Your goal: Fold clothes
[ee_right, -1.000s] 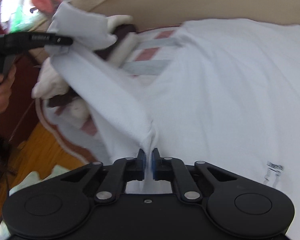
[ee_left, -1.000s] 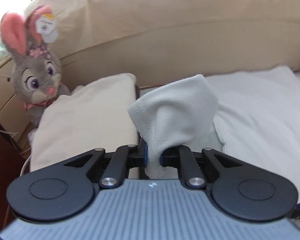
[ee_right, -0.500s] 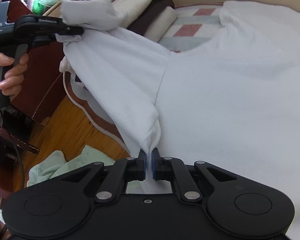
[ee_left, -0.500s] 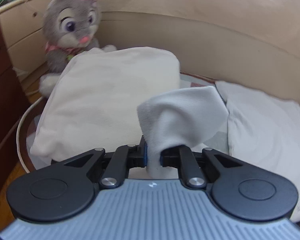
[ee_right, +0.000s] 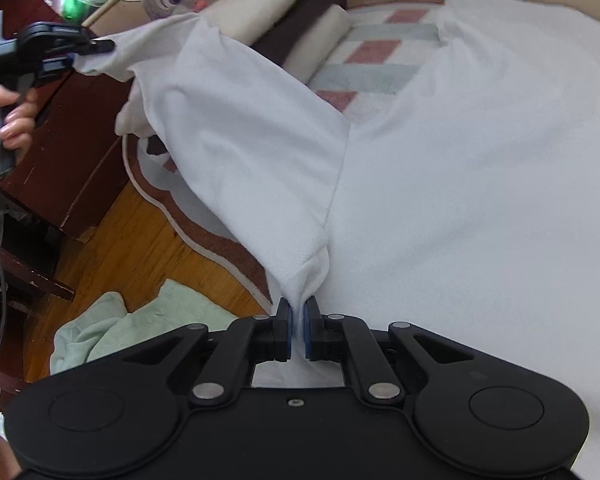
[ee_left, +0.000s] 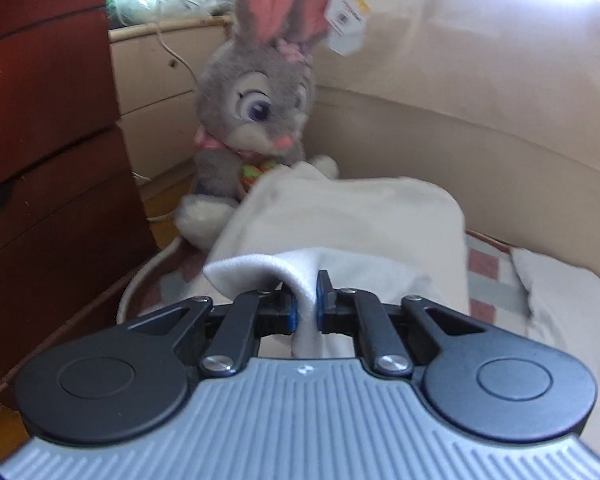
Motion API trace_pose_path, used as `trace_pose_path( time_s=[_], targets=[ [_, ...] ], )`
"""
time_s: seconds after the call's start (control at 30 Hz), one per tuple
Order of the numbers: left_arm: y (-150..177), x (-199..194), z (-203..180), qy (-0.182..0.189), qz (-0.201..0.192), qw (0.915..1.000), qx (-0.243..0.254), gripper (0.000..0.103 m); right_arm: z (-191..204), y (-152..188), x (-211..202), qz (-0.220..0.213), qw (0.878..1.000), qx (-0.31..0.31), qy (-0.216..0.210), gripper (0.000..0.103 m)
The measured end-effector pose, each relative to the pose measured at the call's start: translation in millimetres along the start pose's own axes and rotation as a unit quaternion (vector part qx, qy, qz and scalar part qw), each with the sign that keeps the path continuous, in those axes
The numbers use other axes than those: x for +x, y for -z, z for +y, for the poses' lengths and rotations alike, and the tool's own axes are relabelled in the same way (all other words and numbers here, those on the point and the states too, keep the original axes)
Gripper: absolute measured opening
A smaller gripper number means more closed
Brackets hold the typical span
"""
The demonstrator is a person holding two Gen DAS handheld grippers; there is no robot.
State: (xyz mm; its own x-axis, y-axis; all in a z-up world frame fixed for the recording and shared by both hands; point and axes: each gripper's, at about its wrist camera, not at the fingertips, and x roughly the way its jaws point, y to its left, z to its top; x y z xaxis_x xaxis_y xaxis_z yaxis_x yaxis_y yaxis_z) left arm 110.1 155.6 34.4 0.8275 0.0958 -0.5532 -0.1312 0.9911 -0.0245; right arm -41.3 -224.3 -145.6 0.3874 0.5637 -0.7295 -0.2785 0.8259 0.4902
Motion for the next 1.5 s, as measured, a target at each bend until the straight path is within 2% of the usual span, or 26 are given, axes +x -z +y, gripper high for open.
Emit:
trace_pose_path(
  time_s=[0.07,0.2,0.23,0.27,0.33,0.4,0.43,0.47,0.5,0.57,0.6,0.63,0.67,0.77,0.87,0.93,0.97,1.03,1.07,1.13,1.2,1.23,1.3,1.33,1.5],
  targets=[
    [-15,-5,2,-0.017,-0.033,0.9993,0.003,0.008,2,-1,-1,0.003,1.0,-0.01,-0.001,0.008],
    [-51,9,16,-0.037,-0.026,0.9964,-0.072,0.008,1,-2,2,0.01,1.0,-0.016,-0.009,0.009],
    [-54,20,20,-0.044,-0.011,0.9956,-0.082,0.008,-1,-2,5,0.016,1.0,-0.013,-0.01,0.01],
    [-55,33,19,-0.059,0.003,0.9954,-0.075,0.012,-2,-2,7,0.023,1.0,-0.009,-0.012,0.013],
    [-48,70,9,-0.125,0.034,0.9914,-0.017,0.015,-3,-2,5,0.034,0.999,0.0,-0.025,0.023],
    [-35,96,-2,-0.166,0.066,0.9837,0.017,0.02,-4,-4,-7,0.029,0.998,0.008,-0.047,0.044],
    [-31,102,-6,-0.163,0.079,0.9831,0.022,0.032,-6,-5,-17,0.018,0.998,0.009,-0.059,0.046],
    [-25,96,-8,-0.155,0.077,0.9847,0.021,0.047,-9,-6,-28,0.008,0.998,0.011,-0.064,0.046],
    [-19,89,-11,-0.147,0.073,0.9862,0.02,0.053,-14,-8,-40,-0.002,0.998,0.017,-0.061,0.048],
    [-10,63,-16,-0.125,0.031,0.9909,0.039,0.062,-31,-3,-64,-0.011,0.999,0.042,-0.029,0.051],
    [-6,47,-23,-0.113,0.01,0.9917,0.062,0.065,-40,0,-76,-0.016,0.998,0.055,-0.012,0.051],
    [-1,31,-30,-0.1,-0.011,0.9913,0.085,0.071,-48,2,-87,-0.02,0.998,0.067,0.004,0.052],
    [3,15,-37,-0.088,-0.032,0.9897,0.108,0.077,-57,5,-99,-0.025,0.996,0.08,0.021,0.052],
    [21,-36,-66,-0.016,-0.054,0.9788,0.197,0.079,-82,13,-135,-0.038,0.99,0.117,0.07,0.052],
    [47,-56,-98,0.11,0.002,0.9571,0.268,0.079,-82,37,-154,-0.024,0.99,0.117,0.081,0.052],
    [69,-59,-122,0.197,0.062,0.9336,0.293,0.079,-77,51,-160,-0.007,0.991,0.107,0.081,0.052],
    [81,-60,-134,0.237,0.092,0.919,0.301,0.079,-72,58,-159,0.005,0.992,0.096,0.076,0.051],
    [105,-56,-156,0.288,0.155,0.891,0.315,0.078,-56,65,-152,0.023,0.994,0.078,0.069,0.051],
    [117,-54,-166,0.307,0.187,0.8759,0.322,0.077,-52,66,-147,0.024,0.994,0.09,0.062,0.051],
    [129,-46,-170,0.304,0.224,0.8709,0.315,0.077,-55,65,-134,0.019,0.988,0.151,0.03,0.052],
    [140,-37,-174,0.299,0.26,0.8651,0.307,0.077,-62,66,-118,0.003,0.971,0.239,-0.008,0.052],
    [145,-32,-176,0.297,0.278,0.8618,0.303,0.077,-68,71,-108,-0.001,0.958,0.285,-0.031,0.052],
    [156,-24,-180,0.292,0.313,0.8543,0.295,0.077,-80,82,-88,-0.011,0.924,0.375,-0.077,0.052],
    [162,-19,-181,0.289,0.331,0.85,0.291,0.077,-80,84,-83,-0.011,0.923,0.376,-0.08,0.052],
    [166,6,-166,0.264,0.369,0.8587,0.238,0.077,-81,91,-56,-0.014,0.918,0.385,-0.094,0.055]
  ],
)
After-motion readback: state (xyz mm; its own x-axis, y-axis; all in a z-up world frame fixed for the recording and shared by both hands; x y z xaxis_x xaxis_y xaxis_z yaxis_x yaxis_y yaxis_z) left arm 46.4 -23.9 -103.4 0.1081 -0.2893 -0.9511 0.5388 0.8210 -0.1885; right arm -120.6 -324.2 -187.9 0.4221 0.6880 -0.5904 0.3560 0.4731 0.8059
